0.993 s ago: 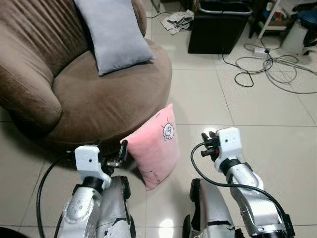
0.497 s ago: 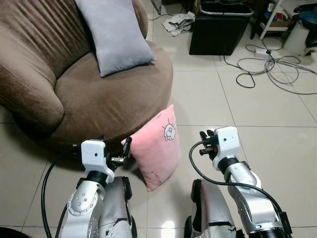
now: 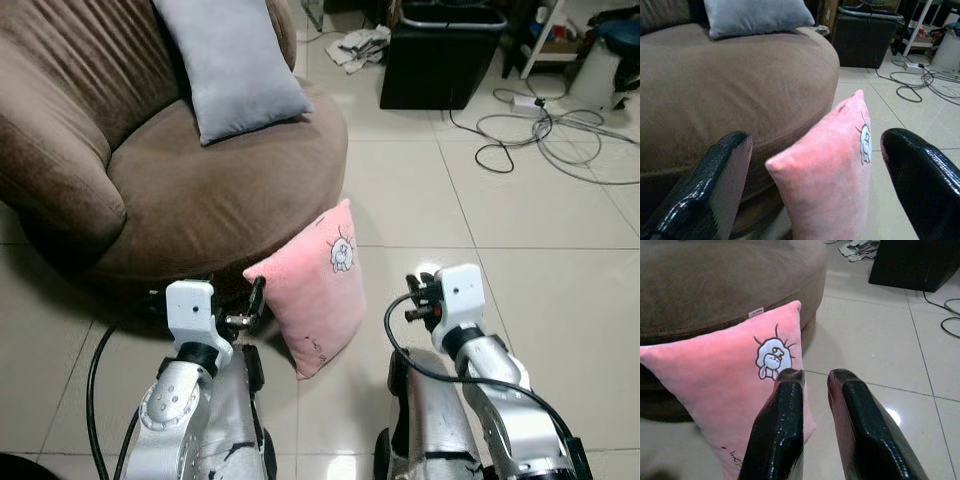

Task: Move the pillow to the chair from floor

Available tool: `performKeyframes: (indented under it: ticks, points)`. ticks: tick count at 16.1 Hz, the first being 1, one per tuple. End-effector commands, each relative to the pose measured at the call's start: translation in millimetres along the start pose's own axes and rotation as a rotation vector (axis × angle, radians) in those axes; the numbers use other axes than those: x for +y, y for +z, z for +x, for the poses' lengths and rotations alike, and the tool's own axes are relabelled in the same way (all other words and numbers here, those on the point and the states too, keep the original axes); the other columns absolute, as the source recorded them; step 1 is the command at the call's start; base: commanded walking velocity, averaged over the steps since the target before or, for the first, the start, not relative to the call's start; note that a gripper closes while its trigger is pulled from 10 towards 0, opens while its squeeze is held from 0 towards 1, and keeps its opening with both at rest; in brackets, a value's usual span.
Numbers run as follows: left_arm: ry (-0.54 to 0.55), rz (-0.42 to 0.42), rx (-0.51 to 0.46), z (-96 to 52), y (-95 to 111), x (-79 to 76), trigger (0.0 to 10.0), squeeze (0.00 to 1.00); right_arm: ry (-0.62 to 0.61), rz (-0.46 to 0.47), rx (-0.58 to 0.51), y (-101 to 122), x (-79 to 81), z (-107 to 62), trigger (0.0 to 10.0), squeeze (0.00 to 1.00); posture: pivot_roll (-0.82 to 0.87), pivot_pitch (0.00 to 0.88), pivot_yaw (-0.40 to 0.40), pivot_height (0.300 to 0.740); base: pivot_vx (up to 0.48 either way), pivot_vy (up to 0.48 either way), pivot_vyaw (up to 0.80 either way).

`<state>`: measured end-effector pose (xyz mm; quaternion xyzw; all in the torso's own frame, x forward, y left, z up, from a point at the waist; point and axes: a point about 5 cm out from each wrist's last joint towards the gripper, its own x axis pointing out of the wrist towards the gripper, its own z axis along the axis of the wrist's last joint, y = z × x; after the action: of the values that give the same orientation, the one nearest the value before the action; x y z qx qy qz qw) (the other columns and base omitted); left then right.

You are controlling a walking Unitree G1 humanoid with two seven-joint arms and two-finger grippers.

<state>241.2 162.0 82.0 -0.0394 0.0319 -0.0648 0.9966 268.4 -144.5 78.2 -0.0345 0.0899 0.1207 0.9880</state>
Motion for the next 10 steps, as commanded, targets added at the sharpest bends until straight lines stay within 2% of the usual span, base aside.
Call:
performKeyframes:
  ticks: [1, 2, 4, 7, 8, 9, 10]
  points:
    - [0.012, -0.015, 0.02, 0.8, -3, 0.6, 10.0, 0.0, 0.001, -0.004, -0.011, 2, -2.3, -1.9, 10.0, 0.0, 0.04, 0.126, 0.003, 0.507, 0.0, 0.0, 0.0]
    - [0.011, -0.017, 0.023, 1.9, -4, 0.0, 10.0, 0.0, 0.002, -0.005, -0.01, 2, -2.8, -2.4, 10.0, 0.0, 0.04, 0.126, 0.003, 0.507, 0.0, 0.0, 0.0]
    - [0.017, -0.024, 0.033, 13.4, -5, 0.4, 10.0, 0.0, 0.014, -0.017, 0.001, 2, -4.0, -4.7, 10.0, 0.0, 0.04, 0.132, -0.018, 0.507, 0.0, 0.0, 0.0]
    - [0.006, -0.082, 0.053, 31.4, -4, -1.5, 10.0, 0.0, 0.027, -0.022, 0.008, 1, -3.3, -7.0, 10.0, 0.0, 0.03, 0.145, -0.03, 0.507, 0.0, 0.0, 0.0]
    - [-0.003, -0.137, 0.067, 41.3, -5, -2.6, 10.0, 1.0, 0.029, -0.023, 0.013, 1, -3.2, -9.9, 10.0, 0.0, 0.03, 0.159, -0.032, 0.507, 0.0, 0.0, 0.0]
    - [-0.002, -0.161, 0.078, 47.1, -6, -3.0, 10.0, 1.0, 0.031, -0.023, 0.015, 0, -3.0, -11.5, 10.0, 0.0, 0.02, 0.164, -0.032, 0.507, 0.0, 0.0, 0.0]
    - [-0.008, -0.214, 0.095, 60.3, -7, -3.9, 10.0, 1.0, 0.035, -0.025, 0.018, 0, -2.5, -14.6, 10.0, 0.0, 0.01, 0.18, -0.03, 0.507, 0.0, 0.0, 0.0]
